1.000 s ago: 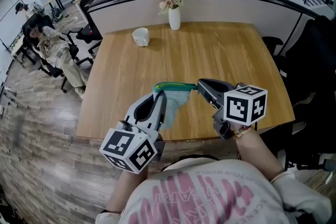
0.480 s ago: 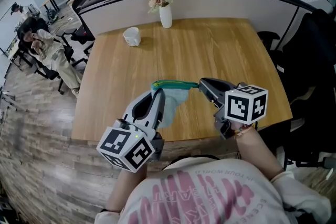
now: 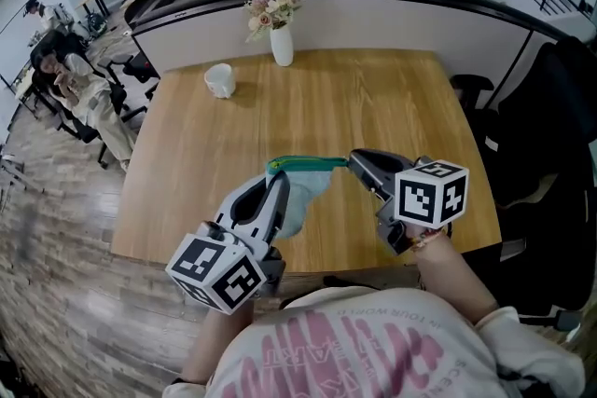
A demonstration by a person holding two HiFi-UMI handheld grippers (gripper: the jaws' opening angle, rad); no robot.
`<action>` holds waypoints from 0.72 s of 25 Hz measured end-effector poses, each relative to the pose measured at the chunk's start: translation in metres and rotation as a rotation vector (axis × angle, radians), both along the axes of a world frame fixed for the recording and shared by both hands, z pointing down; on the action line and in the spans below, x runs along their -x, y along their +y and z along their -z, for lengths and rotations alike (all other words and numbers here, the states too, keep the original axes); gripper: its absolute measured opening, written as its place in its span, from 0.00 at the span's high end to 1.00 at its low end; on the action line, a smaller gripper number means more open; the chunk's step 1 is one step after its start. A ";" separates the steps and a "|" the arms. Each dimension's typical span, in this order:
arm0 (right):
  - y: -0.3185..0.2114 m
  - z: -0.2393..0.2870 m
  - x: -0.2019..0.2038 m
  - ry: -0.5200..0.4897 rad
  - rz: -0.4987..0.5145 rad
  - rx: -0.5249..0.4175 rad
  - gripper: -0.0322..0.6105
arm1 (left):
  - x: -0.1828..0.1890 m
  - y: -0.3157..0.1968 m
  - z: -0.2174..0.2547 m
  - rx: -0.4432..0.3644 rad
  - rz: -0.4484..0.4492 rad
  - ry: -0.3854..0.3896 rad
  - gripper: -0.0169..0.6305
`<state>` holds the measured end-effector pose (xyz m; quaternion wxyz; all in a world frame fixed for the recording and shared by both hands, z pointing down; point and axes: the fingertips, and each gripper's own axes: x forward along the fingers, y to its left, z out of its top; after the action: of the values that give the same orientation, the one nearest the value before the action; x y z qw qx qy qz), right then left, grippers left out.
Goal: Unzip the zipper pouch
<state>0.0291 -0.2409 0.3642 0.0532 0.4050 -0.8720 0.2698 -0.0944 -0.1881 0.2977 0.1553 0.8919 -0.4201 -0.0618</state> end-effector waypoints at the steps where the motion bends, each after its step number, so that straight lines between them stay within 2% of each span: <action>1: -0.002 0.000 -0.007 0.003 0.003 -0.002 0.93 | -0.006 -0.002 0.000 0.005 0.004 0.007 0.95; 7: -0.009 -0.008 -0.033 0.012 0.004 0.000 0.88 | -0.020 -0.010 -0.003 0.012 0.036 0.039 0.95; 9: -0.012 -0.011 -0.047 0.043 -0.011 -0.005 0.94 | -0.024 -0.013 0.002 -0.001 0.056 0.054 0.95; 12: -0.013 -0.011 -0.068 0.056 -0.019 -0.009 0.95 | -0.032 -0.017 0.009 -0.010 0.088 0.064 0.95; 18: -0.018 -0.017 -0.105 0.057 -0.059 -0.002 0.95 | -0.035 -0.015 -0.001 -0.032 0.223 -0.023 0.95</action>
<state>0.1340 -0.2590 0.3811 0.0695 0.4379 -0.8582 0.2586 -0.0599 -0.2028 0.2986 0.1286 0.8425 -0.5176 -0.0752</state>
